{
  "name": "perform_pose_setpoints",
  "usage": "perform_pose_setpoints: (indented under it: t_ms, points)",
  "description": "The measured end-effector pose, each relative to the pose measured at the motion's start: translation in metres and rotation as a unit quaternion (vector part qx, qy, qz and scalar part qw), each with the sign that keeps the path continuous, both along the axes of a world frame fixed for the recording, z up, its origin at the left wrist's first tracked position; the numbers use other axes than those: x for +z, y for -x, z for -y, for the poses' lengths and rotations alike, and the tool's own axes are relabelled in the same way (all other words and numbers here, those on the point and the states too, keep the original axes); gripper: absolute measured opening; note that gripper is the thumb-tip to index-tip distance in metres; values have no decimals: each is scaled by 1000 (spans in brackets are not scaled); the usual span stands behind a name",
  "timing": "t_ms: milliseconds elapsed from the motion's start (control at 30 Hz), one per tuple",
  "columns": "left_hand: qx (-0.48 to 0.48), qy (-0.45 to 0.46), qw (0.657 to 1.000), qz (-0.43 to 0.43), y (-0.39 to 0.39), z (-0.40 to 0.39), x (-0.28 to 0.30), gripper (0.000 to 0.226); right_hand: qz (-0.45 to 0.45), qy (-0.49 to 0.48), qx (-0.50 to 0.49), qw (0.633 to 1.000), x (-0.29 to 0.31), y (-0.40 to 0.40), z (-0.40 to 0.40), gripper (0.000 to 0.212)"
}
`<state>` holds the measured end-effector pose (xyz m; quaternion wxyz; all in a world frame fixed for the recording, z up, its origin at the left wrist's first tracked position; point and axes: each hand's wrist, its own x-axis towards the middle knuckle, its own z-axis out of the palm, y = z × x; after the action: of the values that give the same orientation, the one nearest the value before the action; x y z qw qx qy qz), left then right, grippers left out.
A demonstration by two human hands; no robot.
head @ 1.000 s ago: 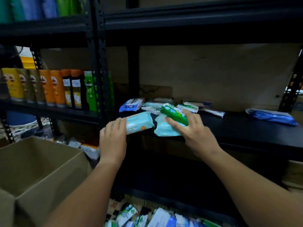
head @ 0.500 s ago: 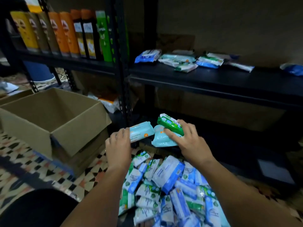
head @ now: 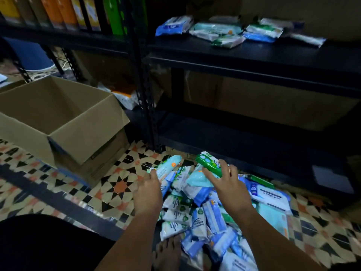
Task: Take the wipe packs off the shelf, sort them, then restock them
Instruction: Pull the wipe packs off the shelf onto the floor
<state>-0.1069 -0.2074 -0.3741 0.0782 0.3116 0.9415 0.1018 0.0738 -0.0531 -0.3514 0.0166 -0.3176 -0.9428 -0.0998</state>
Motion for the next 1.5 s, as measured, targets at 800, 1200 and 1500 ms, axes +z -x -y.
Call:
perform_pose_setpoints:
  t_ms: [800,1200,1500]
  points:
    - [-210,-205,942,-164,1,-149,170,26,-272,-77,-103,954,134,2,-99,38]
    - [-187,-232,938,-180,35,-301,326,57,-303,-115,-126,938,292,44,-234,45]
    - [-162,-80,983,-26,79,-396,326,122,-261,-28,-162,951,274,87,-344,80]
